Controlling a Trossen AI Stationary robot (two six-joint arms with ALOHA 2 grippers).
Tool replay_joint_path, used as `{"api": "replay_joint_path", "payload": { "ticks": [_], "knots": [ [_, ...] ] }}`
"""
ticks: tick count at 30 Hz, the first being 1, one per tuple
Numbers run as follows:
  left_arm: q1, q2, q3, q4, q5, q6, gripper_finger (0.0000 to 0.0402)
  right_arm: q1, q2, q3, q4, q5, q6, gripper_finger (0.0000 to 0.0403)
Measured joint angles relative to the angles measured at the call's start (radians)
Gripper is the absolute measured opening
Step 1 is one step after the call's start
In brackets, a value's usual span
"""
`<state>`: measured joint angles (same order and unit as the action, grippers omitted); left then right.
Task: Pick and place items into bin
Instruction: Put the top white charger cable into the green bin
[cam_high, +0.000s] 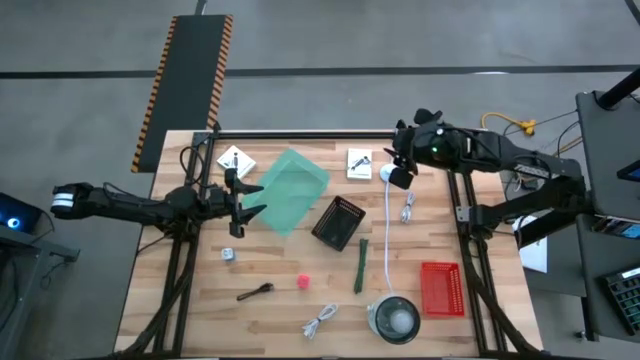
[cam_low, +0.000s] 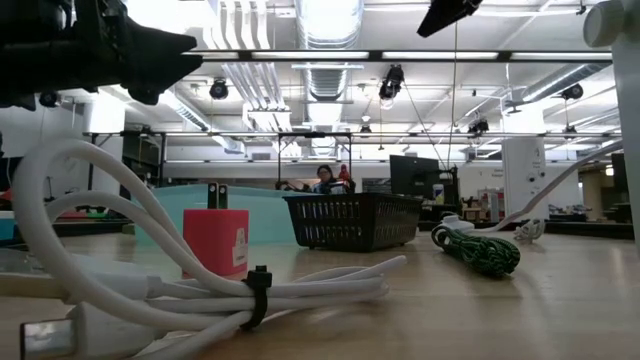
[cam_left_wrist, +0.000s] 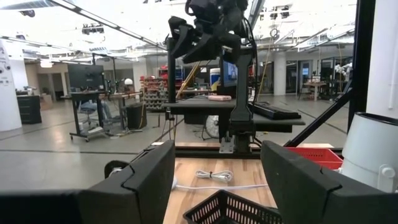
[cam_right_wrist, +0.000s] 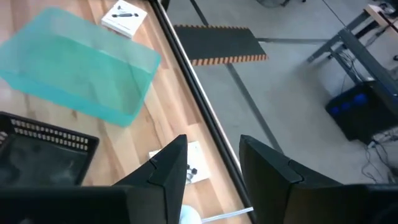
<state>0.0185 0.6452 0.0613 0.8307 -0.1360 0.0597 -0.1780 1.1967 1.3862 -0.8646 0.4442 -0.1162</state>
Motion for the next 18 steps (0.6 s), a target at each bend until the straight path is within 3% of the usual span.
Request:
{"api": "replay_joint_path", "payload": {
  "ticks": [18],
  "knots": [
    [0.0,0.008,0.002,0.005,0.0,0.0,0.0222,-0.111,0.149,0.112,-0.023,-0.017,-0.101,0.013]
  ]
}}
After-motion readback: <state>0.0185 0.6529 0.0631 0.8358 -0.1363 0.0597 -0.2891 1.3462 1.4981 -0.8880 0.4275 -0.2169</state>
